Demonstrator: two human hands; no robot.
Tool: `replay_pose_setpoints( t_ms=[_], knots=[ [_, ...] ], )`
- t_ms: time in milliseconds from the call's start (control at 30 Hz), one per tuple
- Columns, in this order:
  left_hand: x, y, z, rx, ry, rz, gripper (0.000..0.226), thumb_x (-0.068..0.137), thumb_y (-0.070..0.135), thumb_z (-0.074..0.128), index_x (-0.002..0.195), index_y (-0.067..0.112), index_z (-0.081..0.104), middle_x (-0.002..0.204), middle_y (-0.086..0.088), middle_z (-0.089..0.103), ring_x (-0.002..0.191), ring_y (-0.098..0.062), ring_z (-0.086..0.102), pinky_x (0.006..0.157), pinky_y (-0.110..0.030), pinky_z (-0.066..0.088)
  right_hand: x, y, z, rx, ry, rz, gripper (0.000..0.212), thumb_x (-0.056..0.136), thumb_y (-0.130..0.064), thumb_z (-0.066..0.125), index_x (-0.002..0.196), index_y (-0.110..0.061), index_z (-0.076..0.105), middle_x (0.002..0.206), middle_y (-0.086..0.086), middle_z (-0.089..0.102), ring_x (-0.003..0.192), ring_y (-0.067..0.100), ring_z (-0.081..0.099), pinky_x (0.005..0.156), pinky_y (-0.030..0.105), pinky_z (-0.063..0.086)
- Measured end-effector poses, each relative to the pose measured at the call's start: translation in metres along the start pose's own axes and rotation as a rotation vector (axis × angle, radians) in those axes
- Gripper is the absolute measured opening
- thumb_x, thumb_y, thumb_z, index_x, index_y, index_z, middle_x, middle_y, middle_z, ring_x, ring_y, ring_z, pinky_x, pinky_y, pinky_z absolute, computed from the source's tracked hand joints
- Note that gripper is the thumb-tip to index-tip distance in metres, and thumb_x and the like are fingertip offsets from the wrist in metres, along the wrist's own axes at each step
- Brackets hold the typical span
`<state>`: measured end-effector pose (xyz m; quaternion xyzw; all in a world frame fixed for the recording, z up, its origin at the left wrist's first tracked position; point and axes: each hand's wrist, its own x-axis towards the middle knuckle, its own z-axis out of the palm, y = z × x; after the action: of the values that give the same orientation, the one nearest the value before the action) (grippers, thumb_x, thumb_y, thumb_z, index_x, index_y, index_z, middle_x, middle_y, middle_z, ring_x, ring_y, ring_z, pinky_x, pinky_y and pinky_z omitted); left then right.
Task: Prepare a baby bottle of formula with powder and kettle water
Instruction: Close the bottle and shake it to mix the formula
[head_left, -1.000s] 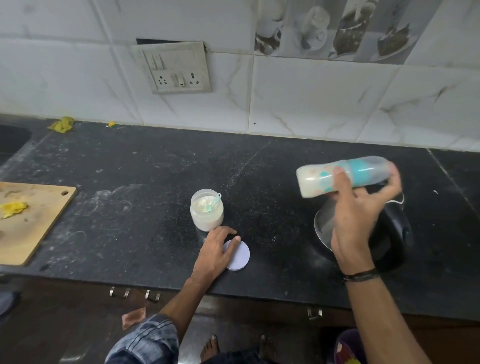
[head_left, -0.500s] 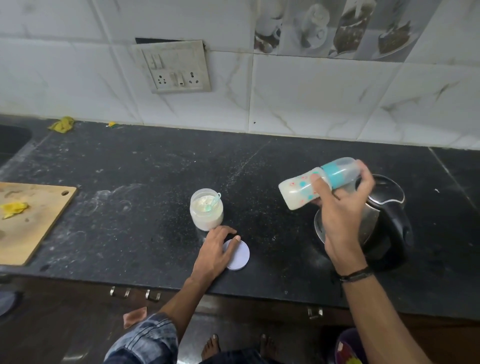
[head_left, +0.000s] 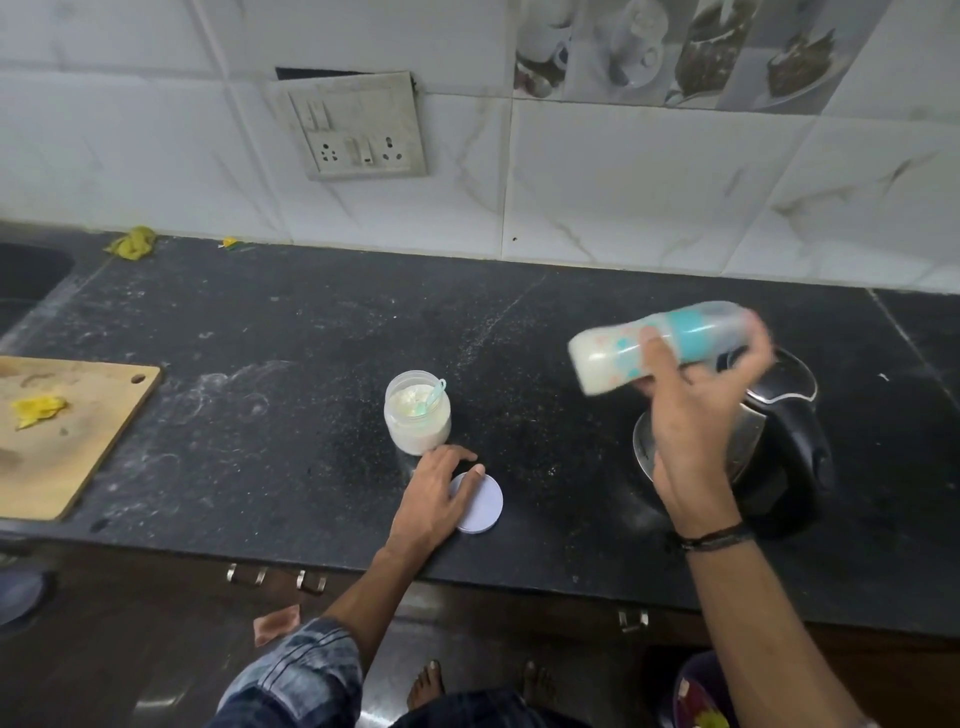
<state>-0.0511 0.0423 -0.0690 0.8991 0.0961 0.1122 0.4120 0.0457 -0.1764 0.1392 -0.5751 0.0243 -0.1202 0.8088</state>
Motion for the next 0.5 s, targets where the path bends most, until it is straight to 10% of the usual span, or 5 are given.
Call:
replay_pose_setpoints(
  t_ms=[500],
  knots=[
    [0.002,0.002,0.0,0.012,0.001,0.004,0.024,0.104,0.047,0.053,0.114,0.028,0.065,0.116,0.014,0.06,0.113,-0.003,0.051,0.099,-0.03,0.045,0.009,-0.005,0.003,0.105,0.06,-0.029,0.082,0.089,-0.019,0.083,0.149,-0.026,0.026,0.137,0.005,0.061,0.115,0.018,0.073,0.081,0.05,0.066]
  ],
)
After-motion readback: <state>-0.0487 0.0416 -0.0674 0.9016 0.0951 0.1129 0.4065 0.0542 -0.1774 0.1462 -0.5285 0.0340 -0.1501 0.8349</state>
